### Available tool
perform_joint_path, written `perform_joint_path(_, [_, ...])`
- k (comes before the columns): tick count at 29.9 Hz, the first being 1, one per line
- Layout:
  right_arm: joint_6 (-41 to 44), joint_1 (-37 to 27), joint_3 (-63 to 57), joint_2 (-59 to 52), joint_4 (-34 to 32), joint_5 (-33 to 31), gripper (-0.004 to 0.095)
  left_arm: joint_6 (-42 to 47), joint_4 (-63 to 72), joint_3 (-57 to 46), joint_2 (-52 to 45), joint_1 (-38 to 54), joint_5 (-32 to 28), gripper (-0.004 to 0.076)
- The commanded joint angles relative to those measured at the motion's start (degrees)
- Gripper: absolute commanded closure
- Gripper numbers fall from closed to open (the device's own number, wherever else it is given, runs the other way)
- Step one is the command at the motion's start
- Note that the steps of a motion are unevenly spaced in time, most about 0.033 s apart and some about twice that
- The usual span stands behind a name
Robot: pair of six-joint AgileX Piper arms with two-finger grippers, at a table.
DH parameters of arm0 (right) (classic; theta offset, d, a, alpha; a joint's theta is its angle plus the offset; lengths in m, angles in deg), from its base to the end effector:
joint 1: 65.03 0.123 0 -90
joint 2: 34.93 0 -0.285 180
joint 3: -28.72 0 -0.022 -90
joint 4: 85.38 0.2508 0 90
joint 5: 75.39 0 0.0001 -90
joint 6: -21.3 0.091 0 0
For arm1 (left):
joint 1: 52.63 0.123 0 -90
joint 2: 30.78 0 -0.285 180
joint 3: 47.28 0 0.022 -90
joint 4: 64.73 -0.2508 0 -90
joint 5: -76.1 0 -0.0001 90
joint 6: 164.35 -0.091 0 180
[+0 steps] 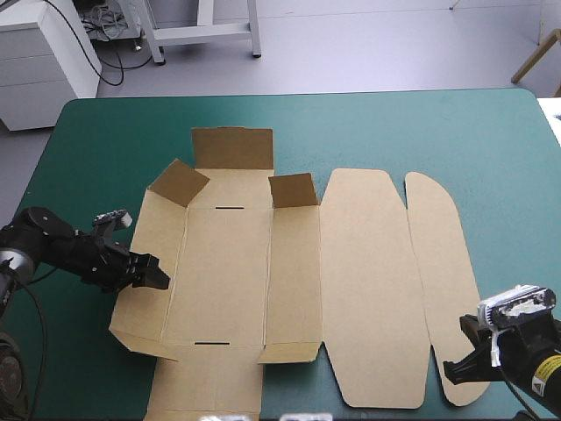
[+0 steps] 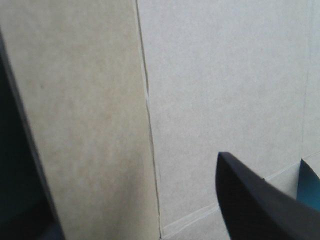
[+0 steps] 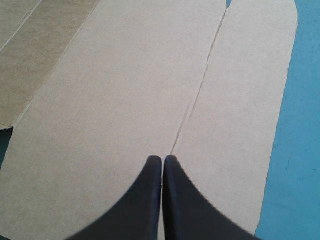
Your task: Fold the box
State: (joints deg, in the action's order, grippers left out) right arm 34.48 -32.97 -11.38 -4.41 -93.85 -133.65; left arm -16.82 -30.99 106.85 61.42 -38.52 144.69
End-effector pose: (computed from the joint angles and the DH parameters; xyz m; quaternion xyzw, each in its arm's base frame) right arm 0.0521 0.0191 0.3153 -0.1554 0.8862 0.0977 0.4254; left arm 0.2429 0.0125 0.2314 0.0325 0.9625 -0.2641 0.0532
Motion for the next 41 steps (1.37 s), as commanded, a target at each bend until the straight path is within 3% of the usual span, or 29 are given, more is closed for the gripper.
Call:
perform_joint_path(1, [-1.3, -0.3, 1.3, 0.5, -1.1, 3.6, 0.0912, 0.6, 2.6, 1.0, -1.8, -0.4, 0.2, 0.0389])
perform_joint_path(5, [-2.6, -0.3, 1.3, 0.5, -1.1, 3.6, 0.0912, 0.6, 2.6, 1.0, -1.8, -0.4, 1.1, 0.0578])
perform_joint_path(7, [-2.8, -0.3, 1.3, 0.5, -1.1, 3.6, 0.0912, 0.6, 2.4, 1.0, -1.8, -0.4, 1.7, 0.0719])
perform_joint_path(8, [-2.8, -0.3, 1.3, 0.5, -1.1, 3.6, 0.0912, 0.6, 1.7, 1.0, -1.8, -0.4, 1.8, 0.0729])
perform_joint_path(19, [-2.7, -0.3, 1.3, 0.5, -1.0, 3.6, 0.0912, 3.8, -3.5, 5.6, -1.6, -2.1, 1.1, 0.0734])
perform_joint_path(28, [-2.7, -0.3, 1.3, 0.5, -0.6, 3.6, 0.0912, 8.7, -20.6, 21.7, 4.6, -16.1, 5.0, 0.0734])
perform_joint_path(41, [-2.5, -0.3, 1.3, 0.5, 2.1, 4.0, 0.0912, 11.6, -44.0, 47.1, 17.7, -31.4, 4.8, 0.0734])
